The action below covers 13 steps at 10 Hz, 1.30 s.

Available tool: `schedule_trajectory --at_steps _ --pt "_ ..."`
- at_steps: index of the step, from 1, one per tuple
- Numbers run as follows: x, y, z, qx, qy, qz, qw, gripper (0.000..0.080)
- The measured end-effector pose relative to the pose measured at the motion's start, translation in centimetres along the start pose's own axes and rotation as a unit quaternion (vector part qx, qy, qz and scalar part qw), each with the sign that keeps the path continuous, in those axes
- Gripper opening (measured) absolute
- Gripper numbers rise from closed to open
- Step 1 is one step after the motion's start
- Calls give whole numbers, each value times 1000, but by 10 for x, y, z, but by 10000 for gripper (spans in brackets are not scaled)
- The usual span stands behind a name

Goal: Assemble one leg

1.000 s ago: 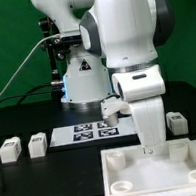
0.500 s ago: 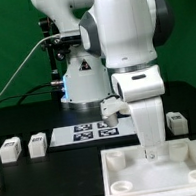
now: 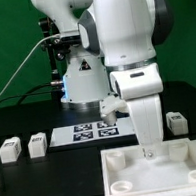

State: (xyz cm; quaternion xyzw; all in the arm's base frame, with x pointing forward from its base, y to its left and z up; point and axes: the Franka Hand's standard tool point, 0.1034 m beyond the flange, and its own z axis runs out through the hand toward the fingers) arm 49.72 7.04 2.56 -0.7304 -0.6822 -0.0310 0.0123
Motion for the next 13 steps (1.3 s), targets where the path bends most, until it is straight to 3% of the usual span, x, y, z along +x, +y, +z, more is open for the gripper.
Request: schedule_trajectory --at_steps 3,5,8,9,13 --pt "18 -6 -30 4 -9 59 998 649" --pt "42 -21 -31 6 -7 173 985 649" --pt "83 -36 -28 6 -4 375 927 649" --pt "88 -37 -28 9 -1 446 895 649" --pt "94 -39 -28 19 4 582 813 649"
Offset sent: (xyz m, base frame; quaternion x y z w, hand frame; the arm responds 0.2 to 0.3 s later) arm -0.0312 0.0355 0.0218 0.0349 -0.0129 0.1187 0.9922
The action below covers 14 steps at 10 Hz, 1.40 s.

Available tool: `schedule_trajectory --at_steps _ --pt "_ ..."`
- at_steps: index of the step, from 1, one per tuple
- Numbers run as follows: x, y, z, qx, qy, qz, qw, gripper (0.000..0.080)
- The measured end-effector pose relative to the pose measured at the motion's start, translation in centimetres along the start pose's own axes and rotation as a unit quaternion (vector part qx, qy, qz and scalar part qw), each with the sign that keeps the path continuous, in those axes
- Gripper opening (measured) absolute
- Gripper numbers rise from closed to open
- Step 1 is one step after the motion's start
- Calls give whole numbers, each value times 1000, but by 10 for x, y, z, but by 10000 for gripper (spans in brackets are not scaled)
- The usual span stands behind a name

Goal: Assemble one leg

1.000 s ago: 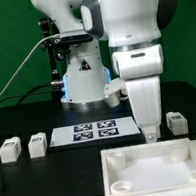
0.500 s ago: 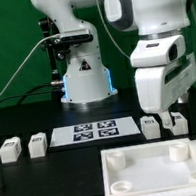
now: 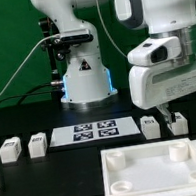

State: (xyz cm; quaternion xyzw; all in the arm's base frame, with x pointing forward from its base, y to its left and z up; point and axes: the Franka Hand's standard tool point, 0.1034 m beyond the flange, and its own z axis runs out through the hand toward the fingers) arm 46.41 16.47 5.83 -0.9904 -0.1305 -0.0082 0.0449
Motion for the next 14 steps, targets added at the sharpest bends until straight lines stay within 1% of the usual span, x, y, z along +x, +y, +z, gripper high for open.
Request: schedule_trajectory --at_steps 1,2,3,4,5,6,7,8,9,10,11,12,13,14 --pt "0 -1 0 4 0 47 999 649" --pt "-2 -5 2 5 -6 72 997 649" --pt "-12 -12 8 3 -37 80 996 649" --pt "-13 -17 9 4 -42 87 995 649" --pt "-25 -16 11 0 -85 95 992 649" --pt "-33 -12 11 -3 -142 100 985 649" --pt "-35 -10 14 -3 -192 102 976 649" --pt "-34 -8 17 2 -227 89 970 649" --pt "-29 -3 15 15 -236 64 969 649" --pt "-36 -4 14 15 -276 71 959 649" --pt "-41 -5 14 19 -327 68 942 649" --pt "-41 -8 16 20 -364 73 928 649" --pt "-51 -18 16 12 -420 83 904 649" --pt "-56 -29 21 4 -451 87 888 649"
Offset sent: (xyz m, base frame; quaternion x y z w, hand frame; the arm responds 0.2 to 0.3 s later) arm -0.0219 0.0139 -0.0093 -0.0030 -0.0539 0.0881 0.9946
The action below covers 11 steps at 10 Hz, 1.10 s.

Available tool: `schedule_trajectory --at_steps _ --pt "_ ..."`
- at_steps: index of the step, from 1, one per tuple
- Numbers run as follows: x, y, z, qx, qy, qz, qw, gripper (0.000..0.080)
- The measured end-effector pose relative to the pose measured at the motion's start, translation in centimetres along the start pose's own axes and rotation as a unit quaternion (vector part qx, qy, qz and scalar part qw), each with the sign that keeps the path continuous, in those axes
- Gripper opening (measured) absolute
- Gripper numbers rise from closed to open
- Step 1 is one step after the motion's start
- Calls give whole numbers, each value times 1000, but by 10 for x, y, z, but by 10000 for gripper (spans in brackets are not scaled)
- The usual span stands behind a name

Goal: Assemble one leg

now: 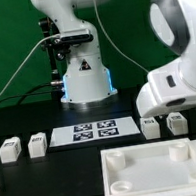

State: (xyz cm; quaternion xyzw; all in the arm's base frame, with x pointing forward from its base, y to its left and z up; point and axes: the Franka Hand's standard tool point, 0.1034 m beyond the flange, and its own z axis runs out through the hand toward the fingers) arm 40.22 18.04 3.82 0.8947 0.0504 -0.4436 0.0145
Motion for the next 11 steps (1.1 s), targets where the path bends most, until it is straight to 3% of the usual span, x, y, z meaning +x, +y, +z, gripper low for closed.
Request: schedule_trajectory --at_steps 3,6,11 --pt "-2 -10 13 -11 -11 -5 1000 649" --pt "-2 -8 29 -12 -13 -6 1000 649" --pt "2 -3 36 -8 -16 -4 1000 649"
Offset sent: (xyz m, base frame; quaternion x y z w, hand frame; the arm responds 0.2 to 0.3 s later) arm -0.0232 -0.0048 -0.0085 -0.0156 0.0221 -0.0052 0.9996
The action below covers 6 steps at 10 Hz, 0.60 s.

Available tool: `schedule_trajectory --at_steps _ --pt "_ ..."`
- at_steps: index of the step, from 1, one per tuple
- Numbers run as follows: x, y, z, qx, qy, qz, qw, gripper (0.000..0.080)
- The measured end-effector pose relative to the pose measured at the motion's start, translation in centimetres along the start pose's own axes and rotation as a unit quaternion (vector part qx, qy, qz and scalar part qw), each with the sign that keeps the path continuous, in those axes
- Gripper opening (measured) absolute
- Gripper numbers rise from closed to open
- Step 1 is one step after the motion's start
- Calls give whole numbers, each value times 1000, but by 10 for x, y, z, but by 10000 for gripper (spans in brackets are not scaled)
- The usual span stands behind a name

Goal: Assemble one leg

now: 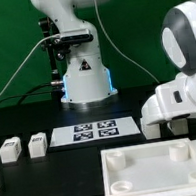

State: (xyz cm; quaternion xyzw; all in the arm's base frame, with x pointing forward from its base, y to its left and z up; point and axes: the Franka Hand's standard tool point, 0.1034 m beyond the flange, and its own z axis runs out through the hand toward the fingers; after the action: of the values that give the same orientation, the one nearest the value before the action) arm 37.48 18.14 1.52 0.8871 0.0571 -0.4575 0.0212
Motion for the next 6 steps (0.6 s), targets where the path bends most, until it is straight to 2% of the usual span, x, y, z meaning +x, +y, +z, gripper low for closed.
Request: schedule_trajectory --at_steps 4,6 --pt "2 -1 7 -1 -6 -1 1000 649" --pt "2 -1 7 -1 -6 -1 1000 376"
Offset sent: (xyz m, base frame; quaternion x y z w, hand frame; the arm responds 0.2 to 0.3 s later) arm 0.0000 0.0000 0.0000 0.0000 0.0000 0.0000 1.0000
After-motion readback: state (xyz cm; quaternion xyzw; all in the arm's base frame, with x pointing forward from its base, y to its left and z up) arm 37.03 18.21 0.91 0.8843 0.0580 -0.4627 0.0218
